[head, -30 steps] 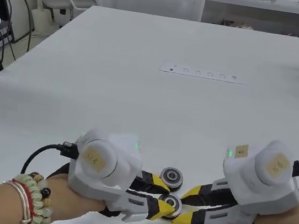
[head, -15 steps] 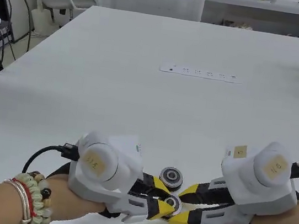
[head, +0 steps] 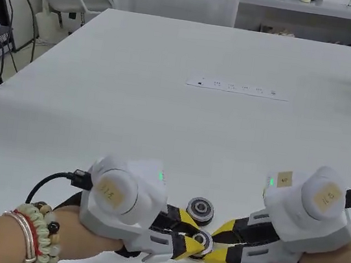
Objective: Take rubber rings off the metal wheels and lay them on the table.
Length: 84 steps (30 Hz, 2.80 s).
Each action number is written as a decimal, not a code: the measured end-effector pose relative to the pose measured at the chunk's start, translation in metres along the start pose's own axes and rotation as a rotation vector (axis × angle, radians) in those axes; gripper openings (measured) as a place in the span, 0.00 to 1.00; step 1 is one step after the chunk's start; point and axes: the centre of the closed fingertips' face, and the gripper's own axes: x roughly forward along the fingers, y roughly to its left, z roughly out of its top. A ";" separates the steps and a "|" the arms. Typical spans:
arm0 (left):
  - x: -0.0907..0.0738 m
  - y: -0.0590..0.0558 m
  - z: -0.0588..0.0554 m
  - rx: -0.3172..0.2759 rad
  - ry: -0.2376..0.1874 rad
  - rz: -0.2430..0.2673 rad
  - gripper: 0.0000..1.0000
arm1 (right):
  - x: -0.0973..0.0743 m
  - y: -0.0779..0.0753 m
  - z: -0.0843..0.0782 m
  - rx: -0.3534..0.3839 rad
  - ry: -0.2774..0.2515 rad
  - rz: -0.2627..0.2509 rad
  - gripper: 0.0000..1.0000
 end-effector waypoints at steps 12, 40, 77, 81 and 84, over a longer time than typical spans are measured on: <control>0.000 -0.001 0.000 0.000 -0.002 -0.001 0.08 | -0.002 -0.004 -0.005 -0.019 0.028 -0.014 0.00; 0.000 -0.002 0.000 0.006 -0.007 -0.007 0.08 | -0.014 -0.010 -0.003 0.326 -0.034 0.021 0.00; 0.000 -0.003 0.000 0.009 -0.014 -0.010 0.08 | -0.014 -0.003 0.010 0.495 -0.073 0.063 0.00; 0.000 -0.003 0.000 0.010 -0.015 -0.009 0.08 | -0.014 -0.003 0.011 0.490 -0.076 0.064 0.00; 0.000 -0.003 0.000 0.010 -0.015 -0.008 0.08 | -0.014 -0.002 0.011 0.488 -0.078 0.064 0.00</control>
